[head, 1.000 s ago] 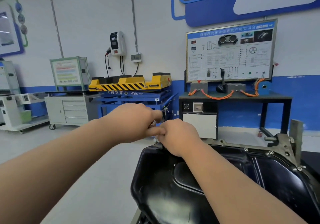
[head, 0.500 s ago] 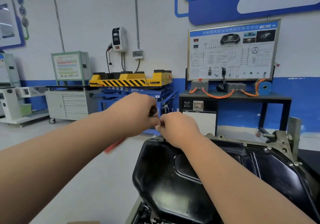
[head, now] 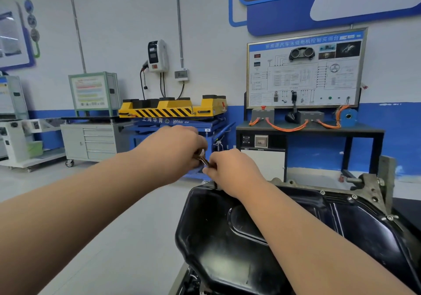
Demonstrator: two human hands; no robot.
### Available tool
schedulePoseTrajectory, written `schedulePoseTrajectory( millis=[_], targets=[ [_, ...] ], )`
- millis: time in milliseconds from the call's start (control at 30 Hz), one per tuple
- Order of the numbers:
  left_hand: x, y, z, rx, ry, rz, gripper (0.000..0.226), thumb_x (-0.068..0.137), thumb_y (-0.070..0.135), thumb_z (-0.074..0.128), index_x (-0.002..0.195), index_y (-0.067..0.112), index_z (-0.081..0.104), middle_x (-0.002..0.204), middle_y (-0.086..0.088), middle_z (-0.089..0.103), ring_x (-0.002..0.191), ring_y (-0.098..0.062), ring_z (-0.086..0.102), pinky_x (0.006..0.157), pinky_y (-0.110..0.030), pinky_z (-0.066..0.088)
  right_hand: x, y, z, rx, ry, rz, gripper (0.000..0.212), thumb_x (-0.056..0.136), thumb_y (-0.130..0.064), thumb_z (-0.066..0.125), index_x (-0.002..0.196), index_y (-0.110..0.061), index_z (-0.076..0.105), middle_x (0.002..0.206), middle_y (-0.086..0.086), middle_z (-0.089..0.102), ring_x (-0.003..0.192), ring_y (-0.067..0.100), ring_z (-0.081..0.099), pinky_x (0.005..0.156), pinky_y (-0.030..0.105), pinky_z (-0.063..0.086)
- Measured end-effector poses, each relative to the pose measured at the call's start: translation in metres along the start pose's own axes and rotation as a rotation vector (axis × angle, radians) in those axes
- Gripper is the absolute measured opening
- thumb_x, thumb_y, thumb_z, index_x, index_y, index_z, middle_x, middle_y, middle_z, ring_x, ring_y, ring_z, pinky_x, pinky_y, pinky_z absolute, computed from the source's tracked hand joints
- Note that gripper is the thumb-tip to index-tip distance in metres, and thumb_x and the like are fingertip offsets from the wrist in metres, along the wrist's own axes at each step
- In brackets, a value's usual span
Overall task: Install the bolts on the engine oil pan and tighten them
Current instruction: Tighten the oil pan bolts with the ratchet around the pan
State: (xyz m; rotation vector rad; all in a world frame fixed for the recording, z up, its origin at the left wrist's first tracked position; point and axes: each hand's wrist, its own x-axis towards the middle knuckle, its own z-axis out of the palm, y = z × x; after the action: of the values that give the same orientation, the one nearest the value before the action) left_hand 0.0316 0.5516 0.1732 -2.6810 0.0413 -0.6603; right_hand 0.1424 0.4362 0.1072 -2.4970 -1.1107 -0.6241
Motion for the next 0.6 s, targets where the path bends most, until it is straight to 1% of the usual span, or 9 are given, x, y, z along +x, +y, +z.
schedulePoseTrajectory(
  millis=[67,100,167,267,300,367,433,533,600],
  targets=[
    [0.003,-0.005,0.001,0.196,0.059,0.18,0.027,0.094,0.026,0.052,0.119,0.037,0.053,0.11,0.01,0.054,0.099,-0.015,0.056,0.09,-0.034,0.042,0.001,0.001,0.001,0.005,0.006,0.026,0.032,0.094,-0.039,0.049,0.067,-0.027,0.04,0.066,-0.006,0.046,0.068,0.021,0.05,0.055,0.029,0.035],
    [0.004,-0.006,0.0,0.172,0.074,0.182,0.027,0.095,0.029,0.051,0.121,0.038,0.052,0.111,0.01,0.054,0.1,-0.015,0.056,0.091,-0.033,0.04,0.001,0.0,0.001,0.02,0.005,0.024,0.032,0.094,-0.037,0.049,0.066,-0.027,0.038,0.066,-0.006,0.046,0.066,0.021,0.05,0.055,0.029,0.036],
    [0.003,-0.002,-0.002,0.03,0.058,0.097,0.023,0.093,0.043,0.051,0.11,0.03,0.06,0.1,0.008,0.061,0.086,-0.013,0.058,0.077,-0.027,0.042,0.0,0.0,0.0,0.054,-0.016,-0.002,0.026,0.095,-0.033,0.048,0.07,-0.028,0.042,0.07,-0.006,0.049,0.069,0.021,0.053,0.058,0.031,0.042],
    [0.004,0.004,-0.002,-0.398,-0.089,-0.203,0.036,0.085,0.053,0.06,0.086,0.017,0.064,0.072,0.001,0.065,0.059,-0.014,0.056,0.052,-0.024,0.043,-0.001,0.0,-0.002,0.099,-0.047,-0.022,0.016,0.095,-0.028,0.047,0.08,-0.028,0.051,0.076,-0.004,0.054,0.074,0.022,0.055,0.065,0.034,0.049],
    [0.004,0.005,-0.002,-0.361,-0.1,-0.191,0.031,0.086,0.049,0.06,0.087,0.018,0.063,0.074,0.001,0.065,0.063,-0.015,0.057,0.054,-0.025,0.043,-0.001,0.0,-0.001,0.107,-0.041,-0.023,0.016,0.095,-0.028,0.047,0.079,-0.029,0.05,0.076,-0.004,0.054,0.073,0.022,0.055,0.064,0.034,0.049],
    [0.003,0.004,-0.004,0.002,-0.035,0.011,0.015,0.092,0.033,0.057,0.104,0.026,0.062,0.095,0.005,0.059,0.084,-0.016,0.057,0.072,-0.026,0.042,0.0,0.0,0.0,0.088,-0.021,-0.001,0.019,0.095,-0.032,0.049,0.076,-0.029,0.047,0.071,-0.004,0.052,0.07,0.021,0.054,0.058,0.032,0.044],
    [0.004,-0.002,0.0,0.301,0.093,0.27,0.034,0.092,0.018,0.055,0.12,0.036,0.054,0.11,0.01,0.053,0.099,-0.016,0.053,0.094,-0.029,0.033,0.001,0.0,0.0,0.051,-0.01,0.032,0.022,0.094,-0.037,0.05,0.075,-0.027,0.044,0.068,-0.006,0.047,0.066,0.02,0.05,0.054,0.029,0.037],
    [0.007,-0.004,-0.002,0.317,0.134,0.353,0.036,0.093,0.02,0.053,0.126,0.037,0.051,0.113,0.01,0.054,0.104,-0.015,0.053,0.101,-0.029,0.026,0.001,0.001,-0.001,0.07,-0.027,0.03,0.017,0.094,-0.034,0.049,0.081,-0.025,0.047,0.076,-0.004,0.047,0.072,0.022,0.052,0.06,0.032,0.044],
    [0.007,0.001,-0.001,0.129,0.114,0.226,0.028,0.095,0.036,0.049,0.122,0.031,0.056,0.109,0.008,0.058,0.098,-0.015,0.056,0.093,-0.028,0.037,-0.001,0.001,-0.002,0.105,-0.053,0.004,0.008,0.095,-0.029,0.048,0.089,-0.023,0.05,0.087,-0.001,0.052,0.08,0.023,0.055,0.069,0.037,0.05]
  ],
)
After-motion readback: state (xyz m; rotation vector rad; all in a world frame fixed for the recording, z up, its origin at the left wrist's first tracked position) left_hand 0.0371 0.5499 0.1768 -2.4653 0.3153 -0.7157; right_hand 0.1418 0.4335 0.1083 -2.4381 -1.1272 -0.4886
